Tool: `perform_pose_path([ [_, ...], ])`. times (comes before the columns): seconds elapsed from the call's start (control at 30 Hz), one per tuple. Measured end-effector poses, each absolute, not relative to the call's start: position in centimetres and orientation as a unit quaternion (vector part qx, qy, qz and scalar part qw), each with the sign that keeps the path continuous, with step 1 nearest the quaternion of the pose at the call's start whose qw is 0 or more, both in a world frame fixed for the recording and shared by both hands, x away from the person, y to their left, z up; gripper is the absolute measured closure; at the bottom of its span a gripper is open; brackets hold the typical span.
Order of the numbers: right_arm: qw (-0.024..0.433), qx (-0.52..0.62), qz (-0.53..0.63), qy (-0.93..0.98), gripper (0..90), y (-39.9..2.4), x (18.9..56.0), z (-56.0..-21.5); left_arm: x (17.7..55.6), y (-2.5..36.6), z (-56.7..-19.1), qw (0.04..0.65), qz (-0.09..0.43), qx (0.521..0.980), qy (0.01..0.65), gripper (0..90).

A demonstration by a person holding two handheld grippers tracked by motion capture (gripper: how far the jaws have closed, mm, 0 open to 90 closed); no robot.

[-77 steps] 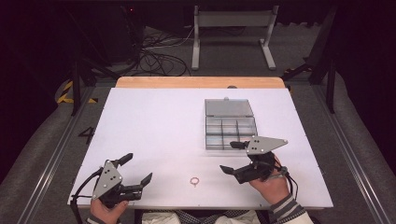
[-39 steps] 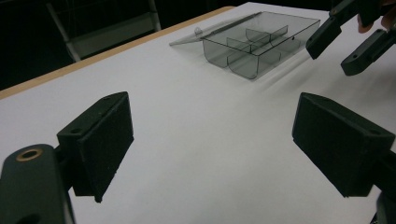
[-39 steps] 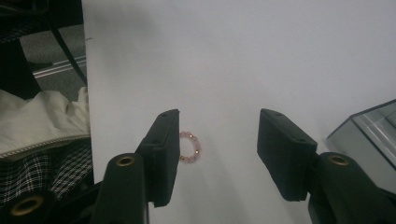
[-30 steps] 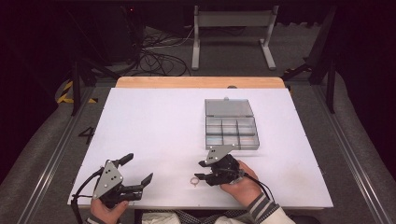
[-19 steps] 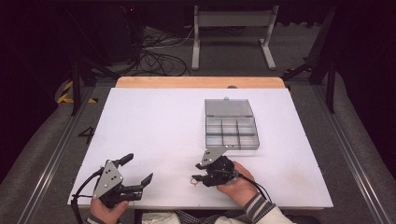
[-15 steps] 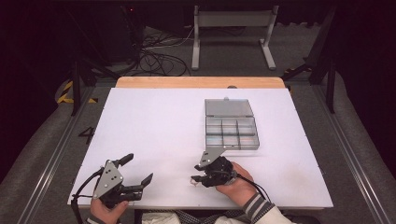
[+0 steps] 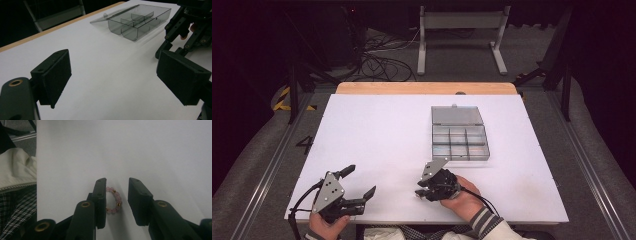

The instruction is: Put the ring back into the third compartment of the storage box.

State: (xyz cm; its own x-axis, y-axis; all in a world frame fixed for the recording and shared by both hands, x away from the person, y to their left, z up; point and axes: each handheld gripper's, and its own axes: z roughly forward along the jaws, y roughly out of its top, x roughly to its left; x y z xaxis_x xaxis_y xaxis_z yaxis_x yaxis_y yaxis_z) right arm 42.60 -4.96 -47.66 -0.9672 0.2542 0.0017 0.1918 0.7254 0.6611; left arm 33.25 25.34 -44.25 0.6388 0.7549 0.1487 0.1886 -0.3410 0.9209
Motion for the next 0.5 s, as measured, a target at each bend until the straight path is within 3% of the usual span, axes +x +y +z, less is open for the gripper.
perform_pose_path([
  [0.5,0.060,0.113,0.332,0.935,85.8,-4.59,42.43,-47.98,33.26,25.31,-44.24,0.485,0.291,0.766,0.307,13.2],
])
